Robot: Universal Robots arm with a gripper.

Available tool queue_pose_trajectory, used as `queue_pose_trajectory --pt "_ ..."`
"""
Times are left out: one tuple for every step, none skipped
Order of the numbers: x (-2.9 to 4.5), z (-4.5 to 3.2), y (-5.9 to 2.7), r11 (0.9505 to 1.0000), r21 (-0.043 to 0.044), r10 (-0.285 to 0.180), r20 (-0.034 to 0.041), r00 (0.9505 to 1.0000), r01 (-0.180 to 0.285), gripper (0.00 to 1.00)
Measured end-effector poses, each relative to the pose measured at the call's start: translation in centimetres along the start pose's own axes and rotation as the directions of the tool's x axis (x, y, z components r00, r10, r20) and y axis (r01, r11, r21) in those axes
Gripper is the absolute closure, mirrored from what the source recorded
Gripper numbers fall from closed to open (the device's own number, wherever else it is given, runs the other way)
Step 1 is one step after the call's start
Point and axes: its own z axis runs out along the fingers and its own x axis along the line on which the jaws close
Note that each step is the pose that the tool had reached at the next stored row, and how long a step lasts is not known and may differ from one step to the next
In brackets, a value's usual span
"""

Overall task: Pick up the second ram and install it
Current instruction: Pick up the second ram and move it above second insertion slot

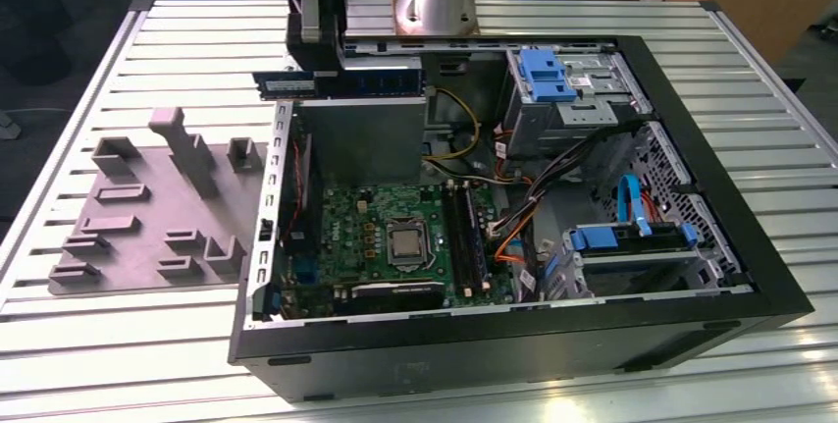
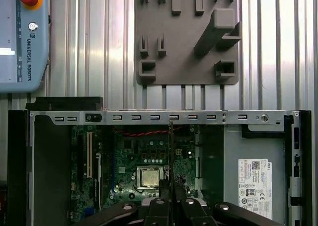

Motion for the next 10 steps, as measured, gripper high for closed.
queue_pose_trajectory --pt "0.00 0.00 -0.01 1.0000 0.0000 0.000 -0.0001 1.0000 0.000 0.86" --pt "0.00 0.00 -0.03 1.0000 0.0000 0.000 -0.0001 1.0000 0.000 0.86" --pt "0.00 0.00 -0.06 1.0000 0.0000 0.000 -0.0001 1.0000 0.000 0.86" --pt "0.00 -0.01 -0.09 1.0000 -0.0001 0.000 -0.0001 1.0000 0.000 0.86" --pt "0.00 -0.01 -0.13 1.0000 -0.0001 0.000 -0.0001 1.0000 0.000 0.86" --pt "0.00 -0.01 -0.17 1.0000 0.0000 0.000 -0.0001 1.0000 0.000 0.86" --pt "0.00 -0.01 -0.22 1.0000 0.0000 0.000 0.0000 1.0000 0.000 0.86" --pt "-0.01 -0.01 -0.27 1.0000 0.0000 0.000 -0.0001 1.0000 0.000 0.86" --pt "-0.01 -0.01 -0.33 1.0000 -0.0001 0.000 -0.0001 1.0000 0.000 0.86" --pt "-0.01 -0.01 -0.39 1.0000 -0.0001 0.000 -0.0001 1.0000 0.000 0.86"
